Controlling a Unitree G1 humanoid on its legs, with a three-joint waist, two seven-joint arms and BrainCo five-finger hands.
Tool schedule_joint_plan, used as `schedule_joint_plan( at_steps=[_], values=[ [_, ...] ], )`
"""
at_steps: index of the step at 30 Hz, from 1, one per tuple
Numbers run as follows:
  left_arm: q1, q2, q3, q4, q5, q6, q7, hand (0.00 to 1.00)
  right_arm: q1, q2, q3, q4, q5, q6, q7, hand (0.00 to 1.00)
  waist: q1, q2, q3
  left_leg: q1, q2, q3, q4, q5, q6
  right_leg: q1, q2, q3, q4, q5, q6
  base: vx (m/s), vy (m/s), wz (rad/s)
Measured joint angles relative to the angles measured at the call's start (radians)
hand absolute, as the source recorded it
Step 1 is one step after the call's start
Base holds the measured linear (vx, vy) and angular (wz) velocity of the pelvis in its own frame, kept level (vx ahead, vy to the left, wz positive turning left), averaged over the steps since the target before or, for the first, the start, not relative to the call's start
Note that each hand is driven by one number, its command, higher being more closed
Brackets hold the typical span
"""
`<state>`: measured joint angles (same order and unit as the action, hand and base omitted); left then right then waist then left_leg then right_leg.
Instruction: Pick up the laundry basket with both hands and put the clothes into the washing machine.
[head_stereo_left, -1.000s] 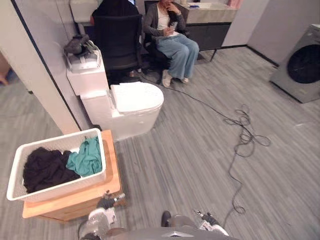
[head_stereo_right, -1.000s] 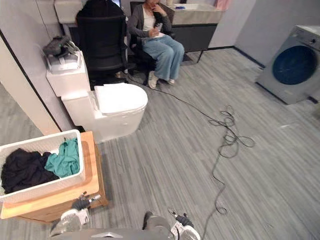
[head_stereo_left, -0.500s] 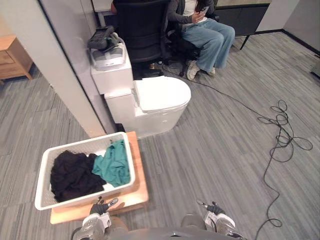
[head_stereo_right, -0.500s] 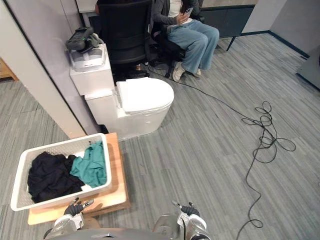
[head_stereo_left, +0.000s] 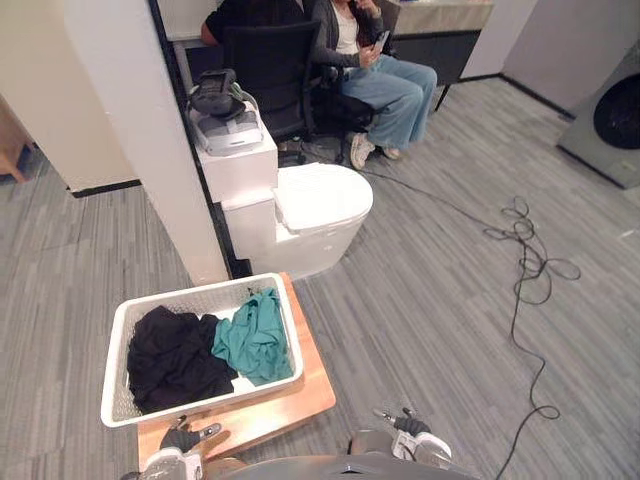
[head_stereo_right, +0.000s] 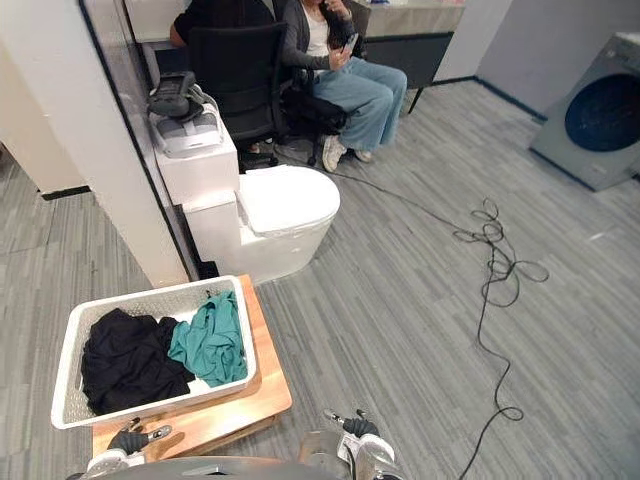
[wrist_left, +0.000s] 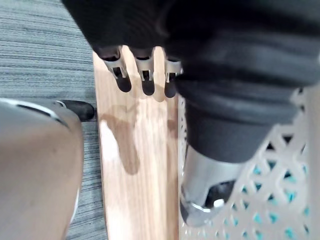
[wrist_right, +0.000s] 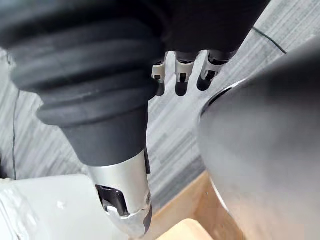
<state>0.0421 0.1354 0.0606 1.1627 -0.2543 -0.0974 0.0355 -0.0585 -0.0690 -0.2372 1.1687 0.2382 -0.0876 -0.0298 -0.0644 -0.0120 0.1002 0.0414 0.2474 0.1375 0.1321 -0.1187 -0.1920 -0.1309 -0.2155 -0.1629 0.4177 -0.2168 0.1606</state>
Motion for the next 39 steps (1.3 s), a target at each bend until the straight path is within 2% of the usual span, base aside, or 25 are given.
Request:
schedule_joint_plan(
  at_steps=[2, 3, 5, 8, 12, 15, 18, 19, 20, 22, 24, 25, 26, 27, 28, 31, 34, 39],
  values=[
    [-0.017, -0.046, -0.002, -0.001, 0.000, -0.001, -0.009, 0.00, 0.015, -0.026, -0.001, -0.001, 0.000, -0.001, -0.002, 0.00, 0.000, 0.017, 0.002, 0.015, -0.001, -0.004, -0.071, 0.057, 0.060, 0.030, 0.008, -0.048, -0.038, 0.006, -0.009, -0.02, -0.106, 0.59],
    [-0.014, -0.047, 0.002, 0.000, 0.000, 0.000, -0.012, 0.00, 0.014, -0.027, 0.000, -0.002, 0.000, -0.001, -0.001, 0.00, 0.000, 0.018, 0.001, 0.016, 0.000, -0.005, -0.083, 0.077, 0.063, 0.036, 0.010, -0.060, -0.045, 0.009, -0.008, 0.01, -0.076, 0.36],
    [0.001, -0.047, 0.035, 0.000, -0.021, -0.001, -0.013, 0.00, 0.010, -0.029, 0.010, -0.009, -0.010, -0.006, -0.001, 0.00, 0.012, 0.016, 0.000, 0.042, 0.012, 0.001, -0.122, 0.120, 0.049, 0.063, 0.027, -0.074, -0.096, 0.033, -0.011, 0.01, -0.033, 0.11],
    [0.021, -0.047, 0.098, 0.003, -0.039, -0.001, -0.012, 0.00, 0.006, -0.037, 0.031, -0.014, -0.010, -0.018, -0.001, 0.00, 0.016, 0.013, -0.010, 0.042, 0.012, 0.014, -0.143, 0.129, 0.027, 0.086, 0.040, -0.071, -0.183, 0.087, -0.001, 0.04, 0.074, -0.13],
    [0.031, -0.004, 0.182, 0.026, -0.053, -0.001, 0.006, 0.00, 0.019, 0.002, 0.078, -0.013, -0.010, -0.019, 0.000, 0.00, 0.016, -0.041, -0.027, 0.015, -0.016, 0.028, -0.154, 0.134, 0.016, 0.119, 0.033, -0.070, -0.327, 0.178, 0.005, 0.05, 0.106, -0.04],
    [0.029, 0.003, 0.244, 0.029, -0.064, -0.001, 0.010, 0.00, 0.035, 0.007, 0.079, -0.015, -0.010, -0.025, -0.001, 0.00, 0.013, -0.052, -0.032, 0.025, -0.026, 0.028, -0.154, 0.134, 0.016, 0.147, 0.028, -0.070, -0.362, 0.193, 0.004, 0.01, 0.025, 0.03],
    [0.031, -0.003, 0.343, 0.035, -0.079, -0.002, 0.024, 0.00, 0.046, 0.003, 0.078, -0.028, -0.010, -0.040, -0.002, 0.00, 0.010, -0.031, -0.028, 0.028, -0.026, 0.030, -0.154, 0.134, 0.016, 0.152, 0.027, -0.068, -0.368, 0.196, 0.008, -0.05, 0.005, -0.01],
    [0.035, -0.017, 0.425, 0.035, -0.082, -0.002, 0.025, 0.00, 0.068, -0.009, 0.072, -0.058, -0.009, -0.042, -0.002, 0.00, 0.011, -0.018, -0.026, 0.030, -0.026, 0.035, -0.169, 0.134, 0.015, 0.152, 0.027, -0.065, -0.371, 0.198, 0.011, -0.07, 0.002, -0.03],
    [0.038, -0.023, 0.459, 0.035, -0.086, -0.001, 0.025, 0.00, 0.074, -0.013, 0.068, -0.063, -0.009, -0.043, -0.002, 0.00, 0.010, -0.005, -0.020, 0.033, -0.026, 0.042, -0.179, 0.134, 0.015, 0.151, 0.028, -0.064, -0.373, 0.199, 0.010, -0.07, 0.007, -0.04],
    [0.048, -0.034, 0.530, 0.034, -0.090, 0.000, 0.026, 0.00, 0.086, -0.023, 0.061, -0.092, -0.008, -0.043, -0.005, 0.00, 0.009, 0.008, -0.019, 0.038, -0.026, 0.062, -0.203, 0.137, 0.010, 0.142, 0.029, -0.057, -0.380, 0.206, 0.009, -0.04, 0.022, -0.12],
    [0.072, -0.035, 0.672, 0.028, -0.096, 0.002, 0.027, 0.00, 0.146, -0.014, 0.025, -0.209, -0.007, -0.037, -0.007, 0.00, 0.015, 0.013, -0.017, 0.048, -0.027, 0.092, -0.209, 0.136, 0.007, 0.136, 0.031, -0.034, -0.396, 0.221, 0.008, -0.03, 0.018, -0.29],
    [0.076, -0.033, 0.703, 0.024, -0.096, 0.002, 0.029, 0.00, 0.165, -0.014, 0.020, -0.254, -0.007, -0.038, -0.012, 0.00, 0.015, 0.013, -0.017, 0.049, -0.027, 0.096, -0.209, 0.135, 0.006, 0.136, 0.032, -0.031, -0.397, 0.222, 0.008, -0.02, 0.009, -0.22],
    [0.083, -0.023, 0.754, 0.022, -0.097, 0.003, 0.038, 0.00, 0.193, -0.016, 0.005, -0.346, -0.008, -0.039, -0.028, 0.00, 0.015, 0.012, -0.017, 0.050, -0.026, 0.107, -0.209, 0.134, 0.005, 0.133, 0.031, -0.026, -0.397, 0.223, 0.008, -0.02, 0.012, -0.14],
    [0.089, -0.003, 0.838, -0.022, -0.097, 0.004, 0.048, 0.00, 0.230, -0.020, -0.033, -0.539, -0.009, -0.044, -0.052, 0.00, 0.013, 0.011, -0.017, 0.050, -0.026, 0.114, -0.209, 0.134, 0.005, 0.128, 0.031, -0.019, -0.398, 0.226, 0.009, -0.01, 0.011, -0.11],
    [0.089, 0.027, 0.863, -0.057, -0.097, 0.003, 0.048, 0.00, 0.240, -0.023, -0.056, -0.644, -0.010, -0.061, -0.076, 0.00, 0.015, 0.014, -0.018, 0.050, -0.026, 0.114, -0.209, 0.134, 0.005, 0.128, 0.031, -0.019, -0.398, 0.226, 0.009, -0.01, 0.007, -0.07],
    [0.083, 0.116, 0.894, -0.093, -0.095, -0.003, 0.050, 0.00, 0.227, -0.031, -0.070, -0.732, -0.013, -0.089, -0.089, 0.00, 0.022, 0.019, -0.020, 0.048, -0.026, 0.115, -0.210, 0.134, 0.005, 0.128, 0.031, -0.019, -0.399, 0.226, 0.009, 0.00, 0.000, 0.00],
    [0.044, 0.206, 0.939, -0.093, -0.090, -0.004, 0.060, 0.00, 0.202, -0.033, -0.048, -0.752, -0.050, -0.092, -0.088, 0.00, 0.039, 0.021, -0.022, 0.044, -0.026, 0.114, -0.210, 0.134, 0.005, 0.126, 0.031, -0.021, -0.403, 0.231, 0.016, 0.00, 0.000, 0.00],
    [-0.019, 0.301, 0.992, -0.090, -0.048, -0.007, 0.064, 0.00, 0.125, -0.060, 0.032, -0.767, -0.050, -0.092, -0.087, 0.00, 0.057, 0.022, -0.024, 0.028, -0.028, 0.115, -0.209, 0.134, 0.005, 0.105, 0.031, -0.014, -0.406, 0.240, 0.018, 0.00, 0.001, -0.03]
  ],
)
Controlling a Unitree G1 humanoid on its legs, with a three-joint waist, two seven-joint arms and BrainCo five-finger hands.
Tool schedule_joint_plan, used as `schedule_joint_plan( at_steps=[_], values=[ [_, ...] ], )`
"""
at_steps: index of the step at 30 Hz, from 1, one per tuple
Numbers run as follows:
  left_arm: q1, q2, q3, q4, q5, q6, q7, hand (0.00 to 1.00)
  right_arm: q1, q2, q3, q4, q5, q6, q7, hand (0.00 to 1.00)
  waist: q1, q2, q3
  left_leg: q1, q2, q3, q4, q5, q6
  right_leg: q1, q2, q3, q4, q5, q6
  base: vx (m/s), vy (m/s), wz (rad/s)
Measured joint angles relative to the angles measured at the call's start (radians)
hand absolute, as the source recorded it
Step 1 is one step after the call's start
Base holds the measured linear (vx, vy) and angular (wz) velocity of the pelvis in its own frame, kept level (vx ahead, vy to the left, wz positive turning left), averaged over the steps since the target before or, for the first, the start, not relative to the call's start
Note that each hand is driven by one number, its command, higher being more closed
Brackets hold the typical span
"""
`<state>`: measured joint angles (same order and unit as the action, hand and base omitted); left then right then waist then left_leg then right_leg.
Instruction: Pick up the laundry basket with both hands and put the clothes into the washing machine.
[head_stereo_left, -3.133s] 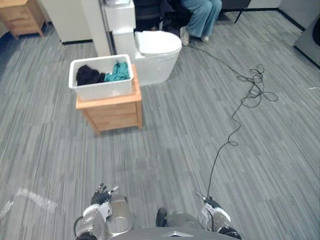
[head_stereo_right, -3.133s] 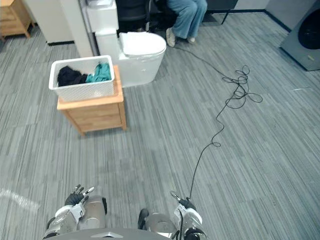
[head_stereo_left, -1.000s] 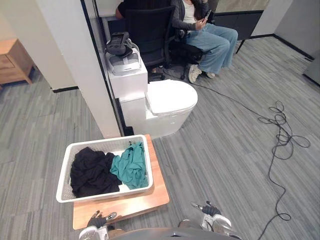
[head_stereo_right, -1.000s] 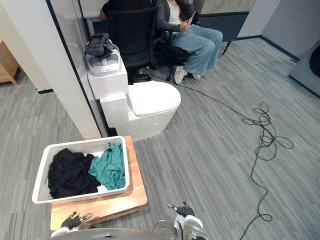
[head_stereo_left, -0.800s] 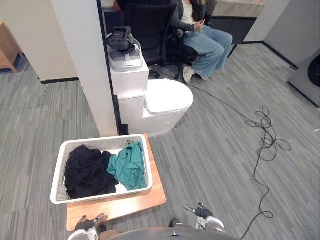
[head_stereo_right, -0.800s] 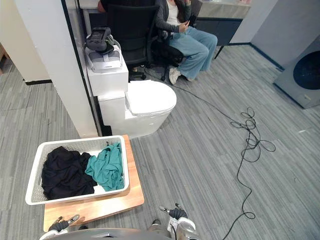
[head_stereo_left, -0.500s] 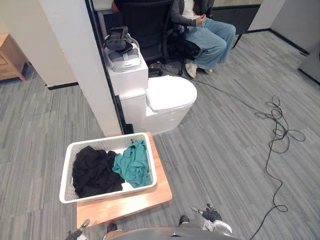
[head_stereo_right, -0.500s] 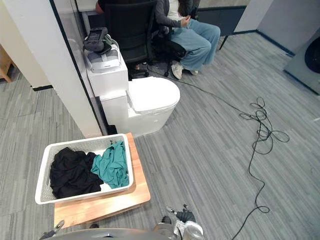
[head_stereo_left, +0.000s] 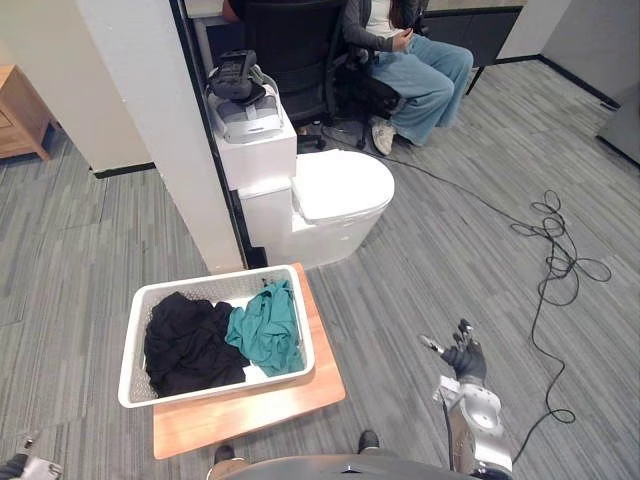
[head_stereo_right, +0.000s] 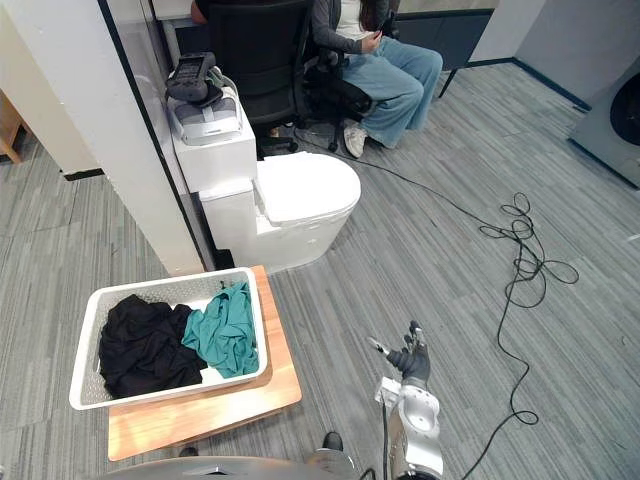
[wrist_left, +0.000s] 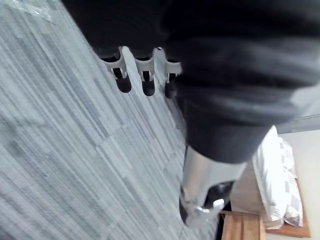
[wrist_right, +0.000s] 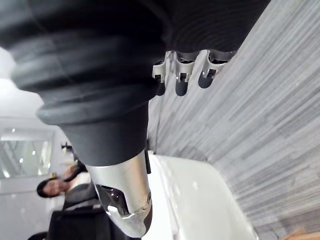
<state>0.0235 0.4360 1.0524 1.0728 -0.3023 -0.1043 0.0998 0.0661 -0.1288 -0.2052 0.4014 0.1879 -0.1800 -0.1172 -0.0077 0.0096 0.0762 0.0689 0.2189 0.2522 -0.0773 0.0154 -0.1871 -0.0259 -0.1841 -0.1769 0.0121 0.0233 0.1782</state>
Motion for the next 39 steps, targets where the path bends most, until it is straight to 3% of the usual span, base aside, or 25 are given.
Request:
schedule_joint_plan(
  at_steps=[6, 10, 16, 20, 26, 30, 39],
  values=[
    [-0.111, 0.041, -0.060, 0.045, 0.073, -0.003, -0.002, 0.00, -0.178, -0.058, 0.159, 0.013, 0.000, -0.001, 0.005, 0.00, 0.027, 0.012, 0.011, 0.003, -0.003, 0.019, 0.000, 0.001, -0.001, -0.015, 0.001, 0.021, -0.002, 0.011, -0.002, 0.00, 0.000, -0.11],
    [-0.183, 0.057, -0.139, 0.094, 0.133, -0.001, -0.005, 0.00, -0.345, -0.077, 0.287, 0.159, 0.005, -0.011, 0.017, 0.00, 0.046, 0.002, 0.036, 0.000, -0.003, 0.031, 0.007, 0.001, -0.001, -0.037, 0.005, 0.043, -0.003, 0.024, -0.004, -0.02, -0.005, -0.15],
    [-0.262, 0.057, -0.233, 0.129, 0.188, 0.015, -0.005, 0.00, -0.499, -0.068, 0.404, 0.332, 0.007, 0.016, 0.053, 0.00, 0.072, -0.016, 0.092, -0.051, -0.001, 0.044, 0.027, 0.003, 0.000, -0.083, 0.010, 0.065, -0.022, 0.058, -0.010, -0.05, -0.011, -0.09],
    [-0.315, 0.055, -0.289, 0.167, 0.191, 0.018, -0.005, 0.00, -0.606, -0.065, 0.411, 0.381, 0.007, 0.029, 0.051, 0.00, 0.081, -0.027, 0.131, -0.088, 0.002, 0.047, 0.044, 0.006, -0.001, -0.116, 0.014, 0.080, -0.032, 0.079, -0.014, -0.05, -0.020, -0.08],
    [-0.541, 0.038, -0.577, 0.118, 0.161, 0.016, 0.014, 0.00, -0.839, 0.025, 0.354, 0.594, -0.006, 0.059, 0.041, 0.00, 0.087, -0.037, 0.221, -0.142, 0.004, 0.030, 0.061, 0.027, 0.001, -0.153, 0.014, 0.080, -0.035, 0.103, -0.022, -0.06, -0.010, 0.04],
    [-0.549, 0.014, -0.695, 0.046, 0.109, -0.005, 0.009, 0.00, -0.864, 0.007, 0.278, 0.601, -0.040, 0.080, 0.038, 0.00, 0.087, -0.036, 0.257, -0.160, 0.004, 0.023, 0.069, 0.028, 0.001, -0.163, 0.012, 0.076, -0.034, 0.104, -0.023, -0.02, -0.005, 0.04],
    [-0.544, 0.005, -0.817, 0.036, 0.098, -0.012, 0.029, 0.00, -0.950, -0.029, 0.230, 0.645, -0.078, 0.102, 0.003, 0.00, 0.079, -0.013, 0.295, -0.186, 0.004, 0.020, 0.074, 0.029, 0.002, -0.187, 0.011, 0.077, -0.028, 0.104, -0.023, 0.00, -0.001, 0.01]
  ],
)
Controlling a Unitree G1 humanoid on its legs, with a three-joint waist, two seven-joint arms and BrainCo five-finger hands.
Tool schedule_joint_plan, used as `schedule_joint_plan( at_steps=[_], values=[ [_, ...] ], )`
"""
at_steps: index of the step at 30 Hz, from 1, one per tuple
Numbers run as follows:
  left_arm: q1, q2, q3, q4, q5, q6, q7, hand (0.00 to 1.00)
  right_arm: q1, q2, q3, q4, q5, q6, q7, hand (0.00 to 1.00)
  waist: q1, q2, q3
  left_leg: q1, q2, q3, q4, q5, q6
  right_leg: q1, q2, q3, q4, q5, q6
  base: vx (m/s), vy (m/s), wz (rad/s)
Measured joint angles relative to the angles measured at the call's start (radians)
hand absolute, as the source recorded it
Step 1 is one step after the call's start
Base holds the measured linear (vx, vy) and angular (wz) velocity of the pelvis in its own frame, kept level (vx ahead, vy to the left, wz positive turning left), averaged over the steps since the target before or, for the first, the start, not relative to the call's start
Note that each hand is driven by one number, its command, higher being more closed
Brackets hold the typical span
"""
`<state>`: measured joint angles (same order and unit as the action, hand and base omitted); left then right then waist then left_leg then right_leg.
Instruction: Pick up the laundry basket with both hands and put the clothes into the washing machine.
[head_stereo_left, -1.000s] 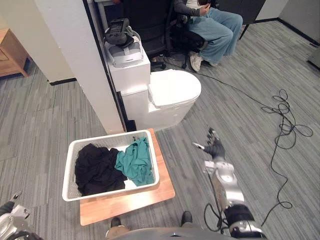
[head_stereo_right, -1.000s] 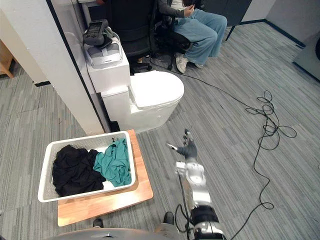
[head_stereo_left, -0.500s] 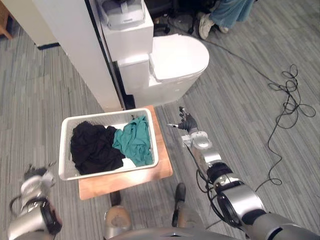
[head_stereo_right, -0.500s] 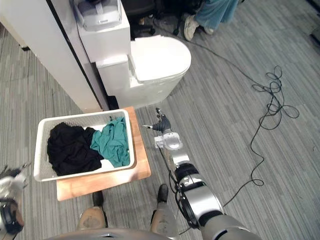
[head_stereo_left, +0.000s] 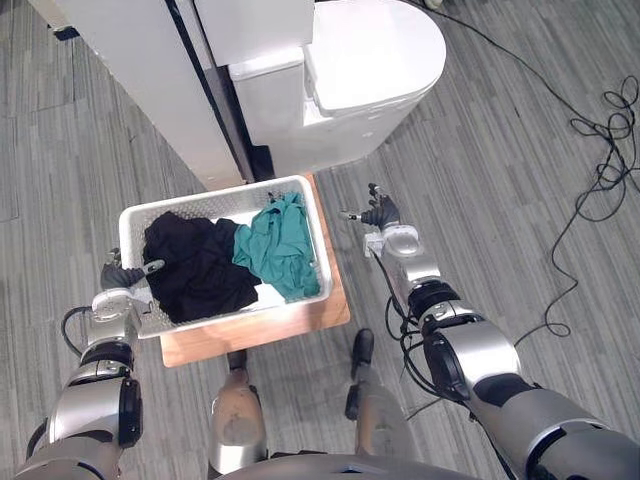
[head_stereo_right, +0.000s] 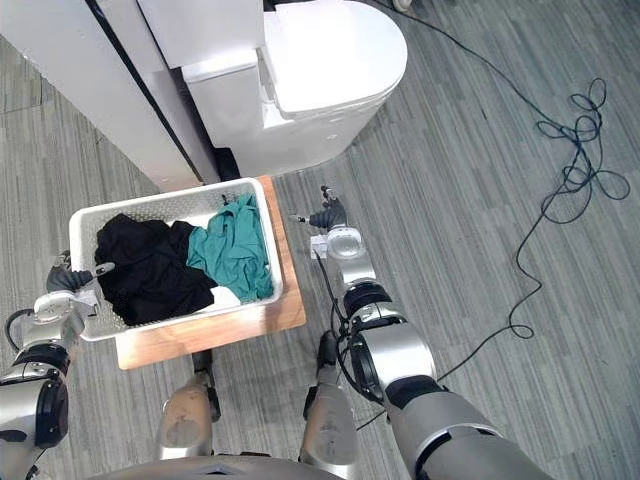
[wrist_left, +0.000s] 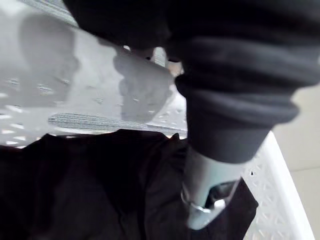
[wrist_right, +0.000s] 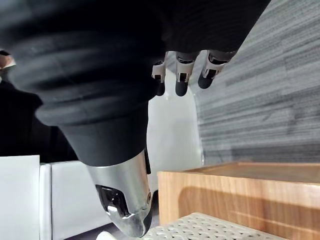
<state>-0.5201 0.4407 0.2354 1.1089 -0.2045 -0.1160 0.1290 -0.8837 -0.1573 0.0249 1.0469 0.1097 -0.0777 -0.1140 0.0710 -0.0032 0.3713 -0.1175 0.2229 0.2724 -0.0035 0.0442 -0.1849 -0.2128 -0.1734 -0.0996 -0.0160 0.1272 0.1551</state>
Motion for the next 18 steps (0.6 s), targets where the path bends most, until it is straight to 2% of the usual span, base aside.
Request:
schedule_joint_plan(
  at_steps=[8, 14, 16, 18],
  values=[
    [0.008, -0.018, -0.051, -0.033, 0.001, -0.012, 0.016, 0.00, -0.009, 0.016, -0.010, 0.005, 0.000, 0.016, 0.000, 0.00, -0.015, 0.017, 0.046, -0.005, 0.000, 0.007, 0.000, 0.004, -0.001, -0.017, 0.000, 0.010, 0.009, 0.000, 0.000, -0.01, -0.002, -0.03],
    [0.044, -0.068, -0.055, -0.039, -0.009, -0.028, 0.016, 0.00, -0.001, 0.034, 0.003, 0.032, -0.001, 0.018, 0.001, 0.00, -0.017, 0.021, 0.050, -0.006, -0.001, 0.024, 0.000, 0.004, -0.001, -0.028, 0.001, 0.026, 0.009, 0.003, 0.000, 0.00, -0.002, -0.06],
    [-0.040, -0.098, -0.071, -0.034, -0.017, 0.020, 0.046, 0.00, 0.000, 0.032, -0.018, 0.029, 0.000, 0.016, -0.016, 0.00, -0.017, 0.031, 0.057, -0.006, -0.001, 0.027, -0.001, 0.004, -0.002, -0.031, 0.001, 0.026, 0.013, 0.003, 0.000, -0.02, -0.004, 0.05],
    [-0.139, -0.065, -0.192, 0.023, -0.078, 0.029, 0.056, 0.00, -0.002, 0.014, -0.051, 0.027, 0.001, 0.011, -0.046, 0.00, -0.031, 0.031, 0.066, -0.014, -0.005, 0.028, -0.005, 0.013, 0.002, -0.045, -0.004, 0.031, 0.022, 0.006, 0.004, -0.06, 0.002, 0.00]
  ],
)
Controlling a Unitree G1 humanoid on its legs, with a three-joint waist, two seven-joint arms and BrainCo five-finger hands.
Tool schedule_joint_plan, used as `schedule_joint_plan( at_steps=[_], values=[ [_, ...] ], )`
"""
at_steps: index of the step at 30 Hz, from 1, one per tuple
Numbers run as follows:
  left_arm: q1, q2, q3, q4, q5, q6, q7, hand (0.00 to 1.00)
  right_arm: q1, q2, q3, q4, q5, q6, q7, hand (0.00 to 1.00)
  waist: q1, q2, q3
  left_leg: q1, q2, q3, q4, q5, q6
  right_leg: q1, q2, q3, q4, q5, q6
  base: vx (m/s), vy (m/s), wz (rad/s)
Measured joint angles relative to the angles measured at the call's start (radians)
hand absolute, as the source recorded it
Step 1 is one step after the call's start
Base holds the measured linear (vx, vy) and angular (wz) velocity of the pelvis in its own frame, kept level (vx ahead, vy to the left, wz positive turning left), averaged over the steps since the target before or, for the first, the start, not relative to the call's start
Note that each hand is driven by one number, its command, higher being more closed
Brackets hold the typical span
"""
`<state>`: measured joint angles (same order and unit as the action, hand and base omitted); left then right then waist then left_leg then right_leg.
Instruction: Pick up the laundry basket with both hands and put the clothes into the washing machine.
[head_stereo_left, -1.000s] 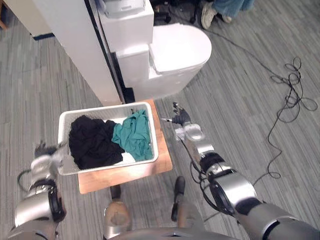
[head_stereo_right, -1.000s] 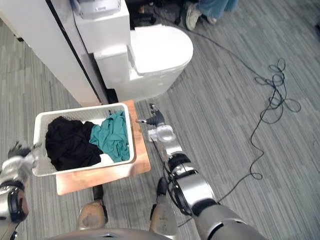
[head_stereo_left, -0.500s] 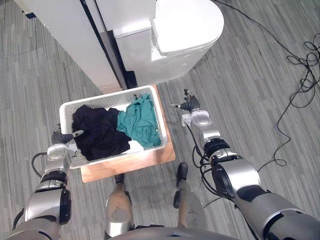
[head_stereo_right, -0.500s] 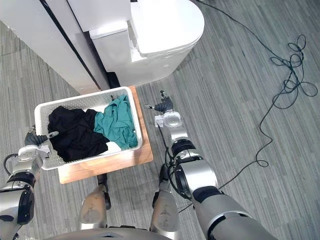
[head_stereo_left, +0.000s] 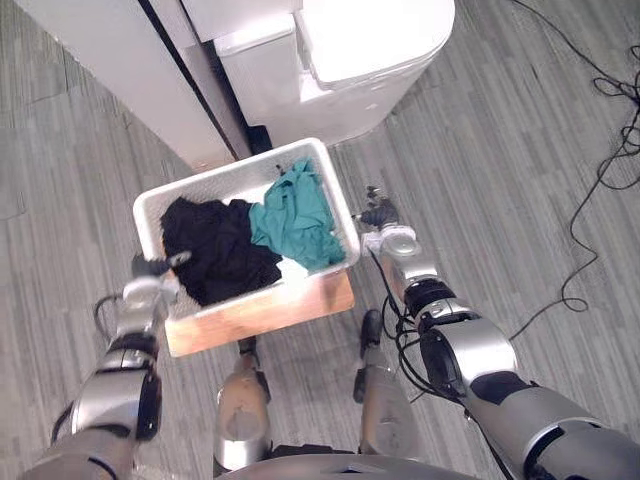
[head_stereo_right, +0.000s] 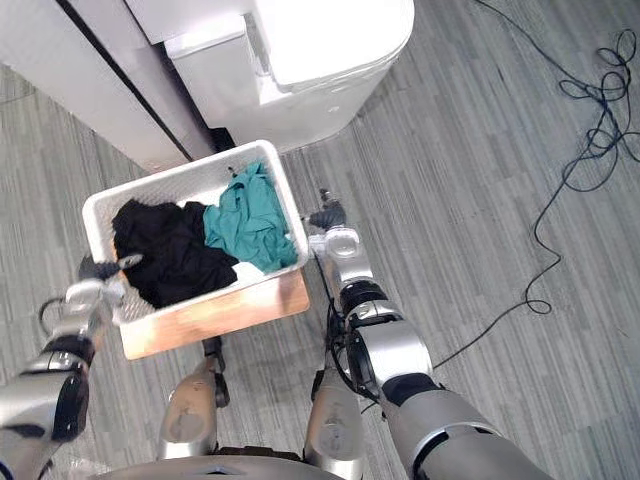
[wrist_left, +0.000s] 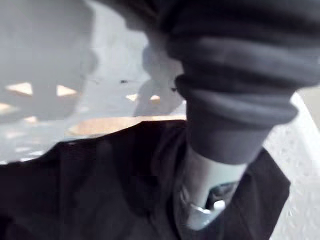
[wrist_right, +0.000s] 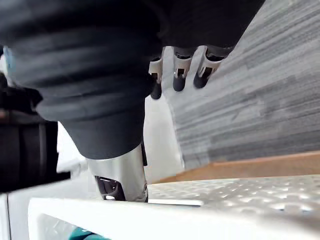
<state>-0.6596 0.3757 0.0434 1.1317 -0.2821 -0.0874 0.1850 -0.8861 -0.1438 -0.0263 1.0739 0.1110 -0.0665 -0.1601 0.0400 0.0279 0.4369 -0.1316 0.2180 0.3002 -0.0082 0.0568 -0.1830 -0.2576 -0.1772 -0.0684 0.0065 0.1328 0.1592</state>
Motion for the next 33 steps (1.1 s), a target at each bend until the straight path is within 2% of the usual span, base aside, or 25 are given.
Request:
schedule_joint_plan(
  at_steps=[1, 2, 5, 12, 17, 23, 26, 27, 33],
  values=[
    [-0.010, 0.008, -0.016, 0.002, -0.007, 0.003, 0.000, 0.00, 0.000, -0.002, 0.005, -0.001, 0.000, 0.001, 0.000, 0.00, -0.011, -0.002, 0.002, -0.001, 0.000, 0.000, -0.001, 0.002, 0.001, -0.003, 0.000, 0.001, 0.003, 0.000, 0.000, -0.04, 0.000, -0.05],
    [-0.027, 0.010, -0.006, -0.008, -0.011, 0.010, 0.000, 1.00, 0.006, -0.009, 0.013, -0.001, 0.000, 0.002, -0.001, 1.00, -0.027, -0.002, 0.002, -0.001, 0.001, 0.000, -0.003, 0.003, 0.001, -0.006, 0.002, 0.001, 0.004, 0.000, 0.000, 0.00, 0.000, 0.00],
    [-0.054, 0.000, -0.009, -0.012, -0.026, 0.012, 0.000, 1.00, 0.013, -0.022, 0.019, 0.002, -0.002, 0.006, 0.000, 1.00, -0.046, -0.002, 0.002, -0.005, 0.001, 0.000, -0.011, 0.013, -0.001, -0.012, 0.003, 0.001, 0.004, 0.004, -0.001, 0.00, 0.000, 0.00],
    [-0.069, -0.023, -0.011, -0.011, -0.107, 0.015, 0.020, 1.00, 0.016, -0.029, 0.070, 0.004, -0.040, 0.031, 0.000, 1.00, -0.042, 0.000, 0.006, -0.008, 0.002, 0.005, -0.011, 0.015, 0.000, -0.019, 0.005, 0.007, -0.001, 0.013, -0.003, -0.01, -0.002, -0.01],
    [-0.069, -0.036, -0.014, -0.010, -0.119, 0.025, 0.051, 1.00, 0.018, -0.035, 0.108, 0.004, -0.041, 0.031, 0.003, 1.00, -0.043, 0.001, 0.013, -0.004, 0.002, 0.012, -0.012, 0.019, -0.001, -0.019, 0.006, 0.011, -0.001, 0.015, -0.003, 0.00, 0.001, -0.02],
    [-0.060, -0.036, -0.017, -0.010, -0.117, 0.027, 0.051, 1.00, 0.021, -0.035, 0.144, -0.004, -0.039, 0.030, 0.003, 1.00, -0.043, 0.001, 0.013, 0.004, 0.002, 0.030, -0.012, 0.020, -0.002, -0.010, 0.008, 0.027, -0.028, 0.036, -0.004, -0.01, 0.002, -0.07],
    [-0.043, -0.041, -0.027, -0.010, -0.114, 0.028, 0.051, 1.00, 0.074, -0.036, 0.149, -0.082, -0.038, 0.026, 0.003, 1.00, -0.049, 0.001, 0.013, 0.016, 0.003, 0.029, -0.013, 0.020, -0.002, 0.003, 0.009, 0.026, -0.030, 0.037, -0.005, 0.00, 0.000, 0.00],
    [-0.038, -0.041, -0.026, -0.010, -0.107, 0.028, 0.051, 1.00, 0.090, -0.037, 0.163, -0.101, -0.036, 0.025, 0.002, 0.00, -0.051, 0.001, 0.013, 0.018, 0.003, 0.029, -0.013, 0.020, -0.002, 0.005, 0.009, 0.026, -0.030, 0.037, -0.005, 0.00, 0.000, 0.00],
    [0.001, -0.038, -0.021, -0.015, -0.095, 0.021, 0.051, 1.00, 0.138, -0.053, 0.216, -0.140, -0.017, 0.025, 0.003, 0.00, -0.051, 0.001, 0.013, 0.025, 0.004, 0.028, -0.014, 0.020, -0.002, 0.015, 0.010, 0.026, -0.032, 0.038, -0.005, 0.00, 0.000, 0.00]
  ],
)
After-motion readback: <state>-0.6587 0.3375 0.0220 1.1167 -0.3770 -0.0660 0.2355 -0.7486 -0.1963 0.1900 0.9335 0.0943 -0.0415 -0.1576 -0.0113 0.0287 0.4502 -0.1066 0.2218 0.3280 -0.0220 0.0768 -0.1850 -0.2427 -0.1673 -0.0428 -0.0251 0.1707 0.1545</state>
